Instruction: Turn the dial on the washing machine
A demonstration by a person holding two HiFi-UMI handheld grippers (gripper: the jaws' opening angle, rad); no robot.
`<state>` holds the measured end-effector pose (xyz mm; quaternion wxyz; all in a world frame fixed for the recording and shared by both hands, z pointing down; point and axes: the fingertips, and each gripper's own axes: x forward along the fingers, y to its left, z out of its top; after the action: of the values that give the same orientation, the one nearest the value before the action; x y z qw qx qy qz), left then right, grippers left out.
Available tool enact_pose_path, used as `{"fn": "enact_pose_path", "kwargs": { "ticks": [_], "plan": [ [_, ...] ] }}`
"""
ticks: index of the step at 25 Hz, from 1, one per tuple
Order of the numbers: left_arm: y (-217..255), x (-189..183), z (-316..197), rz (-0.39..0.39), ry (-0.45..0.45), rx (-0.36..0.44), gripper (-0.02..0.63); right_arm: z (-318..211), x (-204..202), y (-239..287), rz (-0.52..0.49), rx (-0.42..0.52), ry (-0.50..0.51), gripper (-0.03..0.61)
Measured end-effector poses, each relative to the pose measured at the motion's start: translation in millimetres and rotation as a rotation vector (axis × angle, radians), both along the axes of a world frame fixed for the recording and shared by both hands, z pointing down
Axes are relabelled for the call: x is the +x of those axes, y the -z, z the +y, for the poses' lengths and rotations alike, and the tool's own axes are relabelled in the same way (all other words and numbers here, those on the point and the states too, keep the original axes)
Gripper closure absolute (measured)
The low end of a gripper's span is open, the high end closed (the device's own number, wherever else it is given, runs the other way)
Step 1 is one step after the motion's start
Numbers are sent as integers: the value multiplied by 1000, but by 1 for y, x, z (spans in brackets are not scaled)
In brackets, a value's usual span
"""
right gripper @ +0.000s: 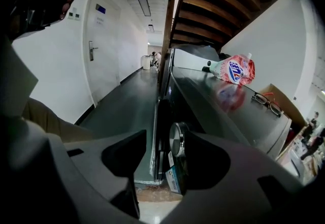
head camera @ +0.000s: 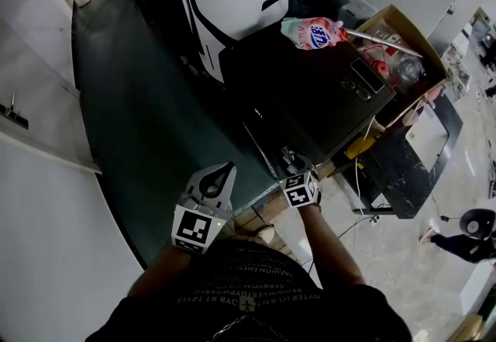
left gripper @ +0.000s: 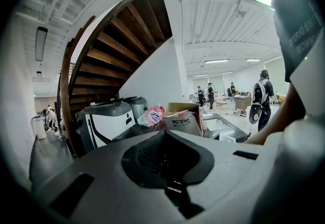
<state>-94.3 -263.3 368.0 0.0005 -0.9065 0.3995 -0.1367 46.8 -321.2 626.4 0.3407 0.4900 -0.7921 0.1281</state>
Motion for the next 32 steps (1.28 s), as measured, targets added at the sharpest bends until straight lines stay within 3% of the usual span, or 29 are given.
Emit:
{"fn": "enact_pose_path", "kwargs": {
  "ticks": [19,29,32],
  "plan": [
    [6,7,-16,1,-29,-1,609,-8,-3,-3,0,-1,-5,368],
    [5,-11,-13,3,7,-2,609,-2,2,-11,39,-31,3,377],
    [1,-15,-12,5,18,-11,609,1,6,-6,47,-1,-5,374]
  ]
}}
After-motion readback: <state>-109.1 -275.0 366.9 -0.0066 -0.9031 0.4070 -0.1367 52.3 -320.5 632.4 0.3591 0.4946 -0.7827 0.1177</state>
